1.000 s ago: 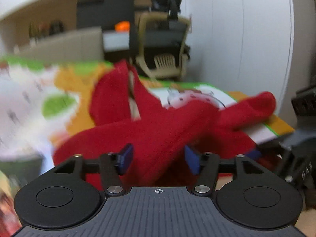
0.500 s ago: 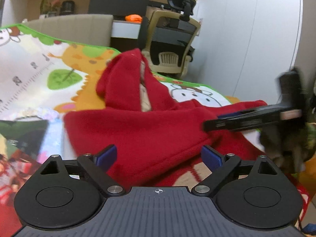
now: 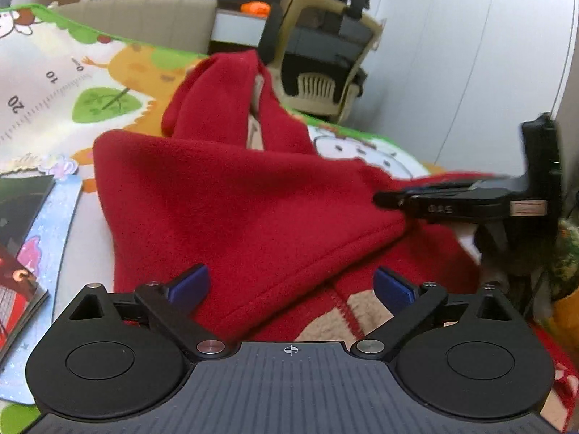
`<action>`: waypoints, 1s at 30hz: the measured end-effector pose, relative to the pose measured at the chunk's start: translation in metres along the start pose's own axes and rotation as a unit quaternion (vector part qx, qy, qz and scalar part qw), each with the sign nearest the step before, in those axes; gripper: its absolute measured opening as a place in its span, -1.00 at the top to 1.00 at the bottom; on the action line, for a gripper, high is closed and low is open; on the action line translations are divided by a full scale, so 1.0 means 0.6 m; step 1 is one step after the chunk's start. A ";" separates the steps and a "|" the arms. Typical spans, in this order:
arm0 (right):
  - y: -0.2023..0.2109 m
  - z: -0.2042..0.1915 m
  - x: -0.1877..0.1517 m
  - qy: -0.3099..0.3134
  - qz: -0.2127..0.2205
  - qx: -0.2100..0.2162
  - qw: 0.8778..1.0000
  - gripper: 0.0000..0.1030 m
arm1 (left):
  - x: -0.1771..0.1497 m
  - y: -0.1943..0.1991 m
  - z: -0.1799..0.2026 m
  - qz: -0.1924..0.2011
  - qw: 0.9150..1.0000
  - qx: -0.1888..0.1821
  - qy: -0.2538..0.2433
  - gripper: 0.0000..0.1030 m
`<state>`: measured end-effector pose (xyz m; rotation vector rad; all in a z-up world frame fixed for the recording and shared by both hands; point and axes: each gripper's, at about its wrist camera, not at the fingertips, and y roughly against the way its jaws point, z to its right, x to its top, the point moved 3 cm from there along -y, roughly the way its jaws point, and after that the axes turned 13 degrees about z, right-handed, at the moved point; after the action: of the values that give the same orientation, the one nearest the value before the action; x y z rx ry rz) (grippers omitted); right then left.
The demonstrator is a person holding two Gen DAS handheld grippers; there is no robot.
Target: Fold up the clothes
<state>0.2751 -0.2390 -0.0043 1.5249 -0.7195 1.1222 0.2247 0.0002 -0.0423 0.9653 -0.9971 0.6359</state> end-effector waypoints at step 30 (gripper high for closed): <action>0.157 0.049 0.224 -0.055 0.199 0.037 0.978 0.60 | -0.007 0.005 0.001 0.011 1.000 0.009 -0.005 -0.98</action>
<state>0.2507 -0.2766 0.1564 1.5550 -1.1038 1.3785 0.2201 0.0012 -0.0450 0.9754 -1.0126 0.6606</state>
